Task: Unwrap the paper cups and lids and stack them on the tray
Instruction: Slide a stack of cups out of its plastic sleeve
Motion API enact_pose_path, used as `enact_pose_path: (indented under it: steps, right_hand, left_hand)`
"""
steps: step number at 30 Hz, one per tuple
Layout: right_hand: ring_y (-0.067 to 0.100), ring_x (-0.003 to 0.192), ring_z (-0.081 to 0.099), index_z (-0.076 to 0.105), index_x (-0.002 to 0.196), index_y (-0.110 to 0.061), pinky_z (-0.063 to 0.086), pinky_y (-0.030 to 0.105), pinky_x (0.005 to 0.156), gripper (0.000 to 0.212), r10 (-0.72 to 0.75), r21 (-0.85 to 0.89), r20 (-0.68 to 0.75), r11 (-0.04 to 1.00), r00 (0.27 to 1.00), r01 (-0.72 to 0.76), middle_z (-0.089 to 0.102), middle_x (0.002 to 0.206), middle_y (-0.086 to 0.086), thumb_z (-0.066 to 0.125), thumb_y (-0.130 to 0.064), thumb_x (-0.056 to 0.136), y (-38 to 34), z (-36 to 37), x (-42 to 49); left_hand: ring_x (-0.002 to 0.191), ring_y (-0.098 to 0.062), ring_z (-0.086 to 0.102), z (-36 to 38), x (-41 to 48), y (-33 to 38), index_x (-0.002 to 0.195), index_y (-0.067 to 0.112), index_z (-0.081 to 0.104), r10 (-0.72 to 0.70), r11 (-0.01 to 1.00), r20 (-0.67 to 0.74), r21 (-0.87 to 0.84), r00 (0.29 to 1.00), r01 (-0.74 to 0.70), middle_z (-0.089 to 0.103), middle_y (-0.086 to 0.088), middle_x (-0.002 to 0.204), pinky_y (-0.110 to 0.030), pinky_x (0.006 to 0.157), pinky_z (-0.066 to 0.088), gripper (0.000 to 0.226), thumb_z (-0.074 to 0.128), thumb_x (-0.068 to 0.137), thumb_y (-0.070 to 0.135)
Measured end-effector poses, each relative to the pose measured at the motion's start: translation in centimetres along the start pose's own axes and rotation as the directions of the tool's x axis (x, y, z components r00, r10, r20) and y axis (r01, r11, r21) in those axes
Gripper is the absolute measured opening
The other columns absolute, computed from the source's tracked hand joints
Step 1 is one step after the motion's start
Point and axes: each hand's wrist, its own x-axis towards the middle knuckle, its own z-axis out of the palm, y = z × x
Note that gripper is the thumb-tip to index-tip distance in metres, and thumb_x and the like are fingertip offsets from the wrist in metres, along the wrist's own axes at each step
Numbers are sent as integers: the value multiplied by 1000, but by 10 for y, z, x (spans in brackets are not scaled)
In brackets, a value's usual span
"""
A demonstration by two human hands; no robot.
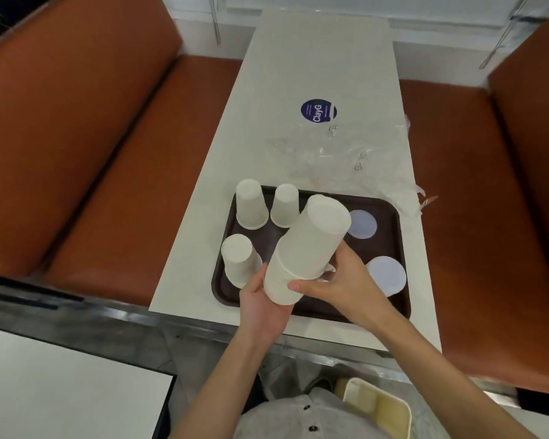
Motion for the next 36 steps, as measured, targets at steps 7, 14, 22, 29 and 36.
enact_pose_path:
  steps: [7, 14, 22, 29, 36]
  right_hand:
    - [-10, 114, 55, 44, 116, -56, 51, 14, 89, 73, 63, -17, -67, 998, 996, -64, 59, 115, -36, 89, -32, 63, 26, 21, -9]
    - [-13, 112, 53, 42, 119, -52, 45, 5, 86, 76, 50, -59, -166, 996, 985, -60, 59, 116, -32, 89, -20, 68, 38, 43, -2]
    - [-10, 111, 55, 43, 109, -66, 44, 7, 86, 74, -7, -80, -283, 997, 959, -17, 56, 113, -36, 86, -20, 71, 51, 75, 13]
    - [-15, 108, 53, 43, 113, -58, 40, 0, 83, 74, -15, -65, -319, 998, 948, -6, 55, 110, -40, 84, -13, 71, 54, 82, 12]
    - [2, 140, 36, 23, 154, -28, 32, 23, 113, 98, 82, -68, -289, 992, 954, -106, 39, 152, -11, 83, -20, 77, 52, 70, -14]
  left_hand:
    - [95, -19, 73, -19, 1, -7, 121, 24, 66, -87, 935, -226, 317, 970, 158, 76, -1, 109, -32, 71, 56, 41, 42, 101, 52]
    - [111, -14, 67, -26, -1, 3, 120, 32, 64, -50, 919, -226, 372, 973, 133, 73, 5, 118, -34, 86, 56, 35, 43, 101, 53]
    - [132, -17, 52, -29, -10, 4, 142, 24, 51, -17, 951, -119, 304, 993, 53, 60, 4, 140, -44, 115, 38, 44, 42, 104, 44]
    - [125, -8, 55, -42, -29, 11, 131, 29, 61, 25, 852, -81, 523, 996, 22, 66, 15, 128, -27, 94, 51, 31, 50, 103, 25]
    - [85, -24, 73, -65, -61, 44, 109, 13, 71, 75, 616, 47, 783, 996, -84, 77, -7, 98, -24, 72, 57, 23, 50, 101, 7]
